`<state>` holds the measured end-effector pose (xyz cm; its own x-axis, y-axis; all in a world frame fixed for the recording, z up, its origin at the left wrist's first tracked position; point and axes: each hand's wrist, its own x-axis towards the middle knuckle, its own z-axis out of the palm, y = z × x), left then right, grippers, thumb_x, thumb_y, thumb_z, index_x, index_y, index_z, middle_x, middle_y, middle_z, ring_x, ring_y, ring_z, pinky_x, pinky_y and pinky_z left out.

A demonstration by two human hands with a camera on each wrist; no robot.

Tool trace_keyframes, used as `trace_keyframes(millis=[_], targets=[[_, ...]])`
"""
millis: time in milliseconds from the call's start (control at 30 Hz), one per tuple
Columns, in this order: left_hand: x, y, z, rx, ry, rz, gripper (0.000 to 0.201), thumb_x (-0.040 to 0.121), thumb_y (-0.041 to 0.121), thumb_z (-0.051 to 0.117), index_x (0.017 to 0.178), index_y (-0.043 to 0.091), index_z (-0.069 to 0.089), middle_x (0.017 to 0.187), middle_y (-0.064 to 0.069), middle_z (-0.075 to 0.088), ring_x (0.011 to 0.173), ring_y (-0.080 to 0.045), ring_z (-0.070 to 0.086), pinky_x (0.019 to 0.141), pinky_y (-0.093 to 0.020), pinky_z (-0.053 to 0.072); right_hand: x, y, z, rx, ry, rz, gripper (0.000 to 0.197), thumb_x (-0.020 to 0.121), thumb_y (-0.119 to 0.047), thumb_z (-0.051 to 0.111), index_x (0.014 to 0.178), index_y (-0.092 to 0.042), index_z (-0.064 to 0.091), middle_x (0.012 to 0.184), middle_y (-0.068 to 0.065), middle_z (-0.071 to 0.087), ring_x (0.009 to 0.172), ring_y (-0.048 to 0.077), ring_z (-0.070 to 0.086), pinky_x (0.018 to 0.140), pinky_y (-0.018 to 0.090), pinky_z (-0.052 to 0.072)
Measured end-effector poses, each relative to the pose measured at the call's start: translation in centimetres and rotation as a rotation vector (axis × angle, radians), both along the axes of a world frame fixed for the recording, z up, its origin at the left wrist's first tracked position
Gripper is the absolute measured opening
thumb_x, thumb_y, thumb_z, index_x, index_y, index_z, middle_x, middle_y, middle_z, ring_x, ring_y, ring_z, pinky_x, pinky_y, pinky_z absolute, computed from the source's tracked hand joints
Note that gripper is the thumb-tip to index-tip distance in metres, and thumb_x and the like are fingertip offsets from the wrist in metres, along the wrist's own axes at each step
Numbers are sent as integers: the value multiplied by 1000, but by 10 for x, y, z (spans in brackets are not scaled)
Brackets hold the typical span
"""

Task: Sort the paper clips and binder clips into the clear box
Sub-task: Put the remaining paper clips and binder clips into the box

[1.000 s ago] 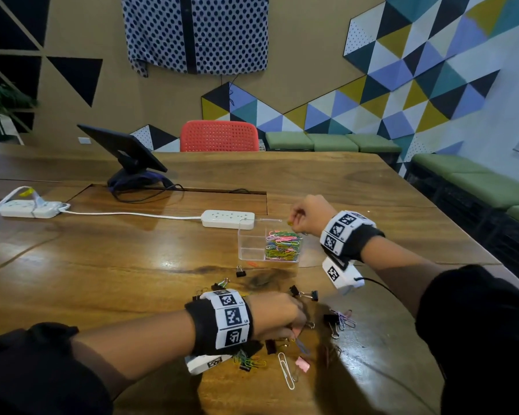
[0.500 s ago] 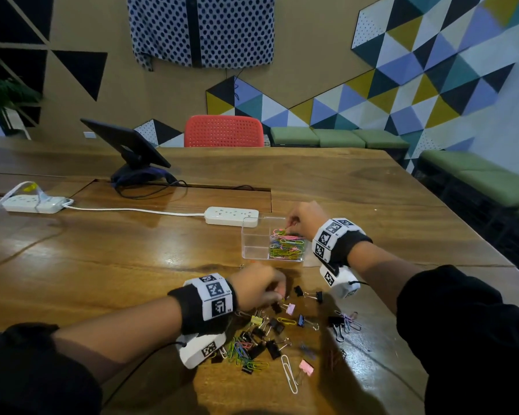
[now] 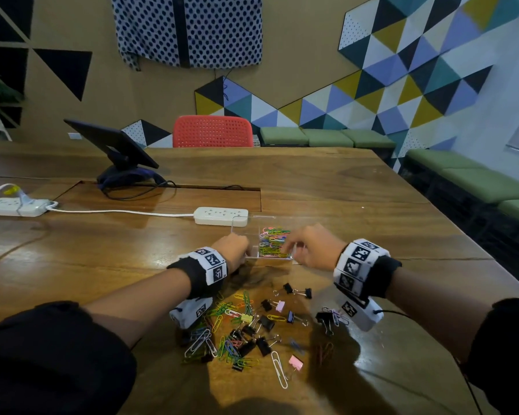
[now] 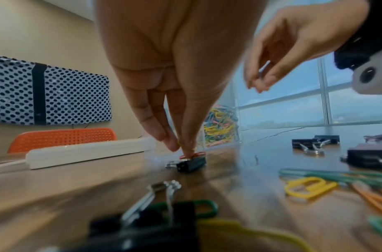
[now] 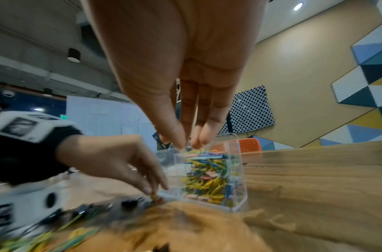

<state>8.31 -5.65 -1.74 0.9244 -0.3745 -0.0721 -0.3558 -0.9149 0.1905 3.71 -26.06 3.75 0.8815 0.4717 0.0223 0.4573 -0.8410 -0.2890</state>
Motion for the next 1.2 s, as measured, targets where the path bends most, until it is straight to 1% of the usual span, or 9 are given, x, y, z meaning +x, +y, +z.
trace_keyframes(millis=[167, 267, 367, 467, 533, 667, 767, 1067, 1200], targets=[[5, -7, 3, 178, 50, -59, 26, 87, 4, 58, 111, 12, 66, 115, -12, 65, 107, -29, 62, 93, -37, 50, -41, -11, -6, -230, 363, 159, 21, 83, -10, 65, 104, -14, 68, 106, 2, 68, 76, -6, 55, 66, 5, 43], [6, -9, 4, 214, 49, -65, 22, 85, 4, 60, 105, 9, 69, 112, -13, 67, 105, -30, 62, 90, -39, 51, -58, -20, -8, -334, 493, 195, 28, 80, -14, 70, 108, -16, 66, 109, 1, 68, 90, 9, 64, 59, 2, 40], [6, -9, 5, 203, 71, -55, 17, 85, 3, 60, 99, 7, 70, 105, -11, 69, 101, -28, 65, 85, -35, 51, -70, -25, -10, -376, 488, 264, 32, 76, -15, 74, 107, -20, 67, 105, -1, 70, 94, 12, 66, 57, -1, 39], [4, -9, 7, 174, 117, -58, 14, 87, 4, 59, 95, 4, 69, 100, -12, 71, 90, -23, 66, 73, -26, 46, -75, -27, -16, -377, 472, 281, 32, 73, -19, 76, 103, -26, 67, 101, -4, 70, 89, 8, 65, 78, 25, 53], [2, -9, 10, 169, 150, -64, 13, 87, 5, 59, 96, 3, 68, 101, -13, 71, 86, -22, 64, 67, -23, 44, -76, -27, -19, -367, 483, 267, 29, 73, -19, 76, 101, -24, 68, 100, -4, 71, 84, 5, 63, 83, 31, 54], [-6, -10, 13, 181, 128, -99, 12, 85, 11, 65, 95, 5, 67, 103, -12, 68, 97, -25, 64, 75, -28, 46, -78, -24, -18, -361, 477, 266, 22, 76, -21, 74, 97, -19, 70, 101, -1, 71, 92, 11, 65, 85, 32, 53], [-8, -10, 13, 146, 95, -138, 8, 85, 14, 65, 90, 8, 66, 100, -10, 68, 90, -21, 62, 72, -25, 45, -80, -25, -19, -398, 458, 278, 20, 78, -24, 72, 96, -18, 70, 101, -1, 70, 94, 12, 64, 84, 31, 52], [-5, -23, 44, -205, -156, -152, 15, 87, 21, 64, 98, 11, 60, 100, -6, 65, 94, -20, 60, 77, -25, 47, -84, -26, -24, -428, 388, 289, 22, 85, -22, 64, 106, -14, 65, 109, 3, 67, 102, 15, 58, 78, 18, 34], [9, -29, 52, -277, -185, -84, 15, 83, 21, 68, 91, 11, 61, 96, -8, 67, 90, -23, 62, 82, -36, 54, -83, -25, -22, -447, 372, 316, 24, 85, -24, 64, 107, -15, 66, 108, 2, 68, 100, 15, 62, 79, 19, 37]])
